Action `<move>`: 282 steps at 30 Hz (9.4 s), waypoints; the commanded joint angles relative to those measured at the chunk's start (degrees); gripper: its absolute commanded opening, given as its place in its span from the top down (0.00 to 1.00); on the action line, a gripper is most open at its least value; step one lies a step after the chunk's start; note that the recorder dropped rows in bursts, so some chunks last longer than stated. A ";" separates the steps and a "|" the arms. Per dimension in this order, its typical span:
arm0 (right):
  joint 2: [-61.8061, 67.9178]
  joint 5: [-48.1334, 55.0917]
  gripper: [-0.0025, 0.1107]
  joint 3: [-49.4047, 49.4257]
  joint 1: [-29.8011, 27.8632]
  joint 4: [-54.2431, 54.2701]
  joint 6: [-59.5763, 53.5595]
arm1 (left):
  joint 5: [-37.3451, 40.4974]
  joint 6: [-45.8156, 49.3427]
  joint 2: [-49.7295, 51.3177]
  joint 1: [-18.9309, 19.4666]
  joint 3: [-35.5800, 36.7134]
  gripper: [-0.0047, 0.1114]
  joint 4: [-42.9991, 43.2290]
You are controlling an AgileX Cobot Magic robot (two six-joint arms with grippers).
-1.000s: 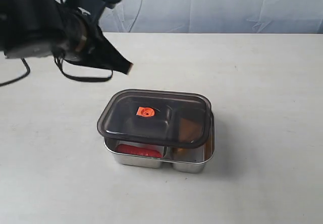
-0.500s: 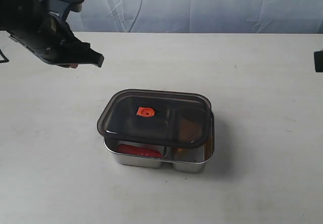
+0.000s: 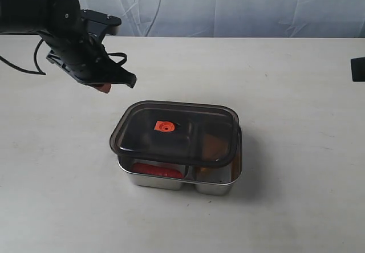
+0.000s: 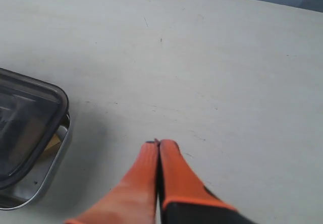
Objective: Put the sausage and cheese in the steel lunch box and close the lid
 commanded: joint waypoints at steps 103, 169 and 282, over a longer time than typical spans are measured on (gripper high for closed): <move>0.00 -0.92 0.99 0.33 0.03 -1.24 -0.14 | 18.02 18.33 3.68 -0.09 -3.82 0.96 -20.53; 45.97 0.80 0.99 -20.95 -0.08 28.78 -26.51 | 6.06 18.56 -10.43 -2.61 4.49 0.96 -20.12; 56.20 -4.00 0.99 -21.39 -4.17 39.73 -33.38 | 1.78 10.77 -1.23 -8.04 2.37 0.96 -7.73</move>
